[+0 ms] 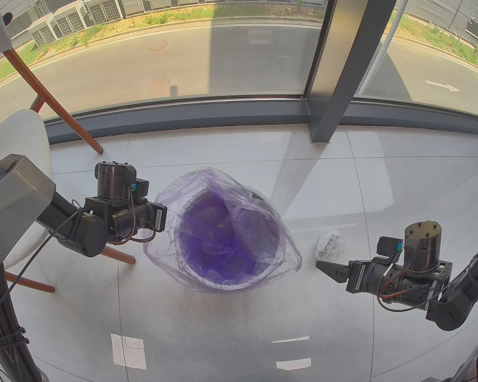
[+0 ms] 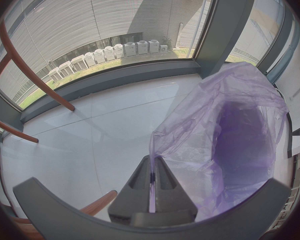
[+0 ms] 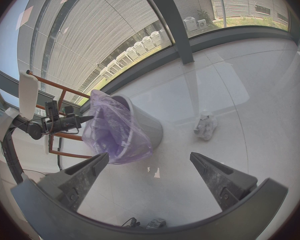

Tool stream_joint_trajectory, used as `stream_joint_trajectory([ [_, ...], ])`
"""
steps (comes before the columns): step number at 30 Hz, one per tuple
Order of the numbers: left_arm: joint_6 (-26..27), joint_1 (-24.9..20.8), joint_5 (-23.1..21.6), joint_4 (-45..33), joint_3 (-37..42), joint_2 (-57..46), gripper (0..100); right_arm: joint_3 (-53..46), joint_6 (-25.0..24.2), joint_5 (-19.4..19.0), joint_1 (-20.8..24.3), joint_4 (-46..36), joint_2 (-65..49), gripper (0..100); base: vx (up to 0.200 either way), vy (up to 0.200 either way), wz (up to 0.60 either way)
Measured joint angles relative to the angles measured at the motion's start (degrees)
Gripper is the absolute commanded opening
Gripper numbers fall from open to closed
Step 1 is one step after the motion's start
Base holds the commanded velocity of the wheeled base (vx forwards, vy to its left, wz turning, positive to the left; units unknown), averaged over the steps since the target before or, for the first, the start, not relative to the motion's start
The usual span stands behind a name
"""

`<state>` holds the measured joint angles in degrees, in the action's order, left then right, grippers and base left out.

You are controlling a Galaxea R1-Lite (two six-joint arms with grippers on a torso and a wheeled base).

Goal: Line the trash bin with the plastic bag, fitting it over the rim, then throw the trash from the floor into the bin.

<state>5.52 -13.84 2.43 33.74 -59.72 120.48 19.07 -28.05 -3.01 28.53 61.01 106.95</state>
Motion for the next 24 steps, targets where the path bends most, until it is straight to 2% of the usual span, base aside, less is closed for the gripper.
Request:
stream_joint_trajectory([
  [7,-0.2,-0.4,0.0,0.0,-0.6,0.7,0,2.9,0.7,-3.1,1.1,7.2,2.6,100,0.0,0.0,0.0],
  [9,-0.1,-0.6,-0.1,0.0,-0.7,0.5,0,4.9,2.5,-3.7,1.1,8.7,4.4,100,0.0,0.0,0.0],
  [11,-0.2,-0.9,-0.1,-0.1,-0.9,0.2,0,6.7,6.6,-4.1,0.9,9.7,6.5,100,0.0,0.0,0.0],
  [14,-0.2,-1.1,-0.1,-0.1,-1.0,-0.4,0,8.6,15.1,-5.5,0.0,11.3,9.3,100,0.0,0.0,0.0],
  [19,-0.2,-1.7,-0.2,-0.2,-1.2,-1.8,0,12.0,27.9,-11.9,-2.0,18.2,14.9,100,0.0,0.0,0.0],
  [21,-0.2,-1.8,-0.2,-0.3,-1.2,-2.5,0,14.1,30.7,-13.7,-2.8,19.9,17.1,100,0.0,0.0,0.0],
  [24,-0.1,-2.1,-0.2,-0.3,-1.1,-3.4,0,17.5,32.2,-15.3,-3.3,21.1,19.7,100,0.0,0.0,0.0],
])
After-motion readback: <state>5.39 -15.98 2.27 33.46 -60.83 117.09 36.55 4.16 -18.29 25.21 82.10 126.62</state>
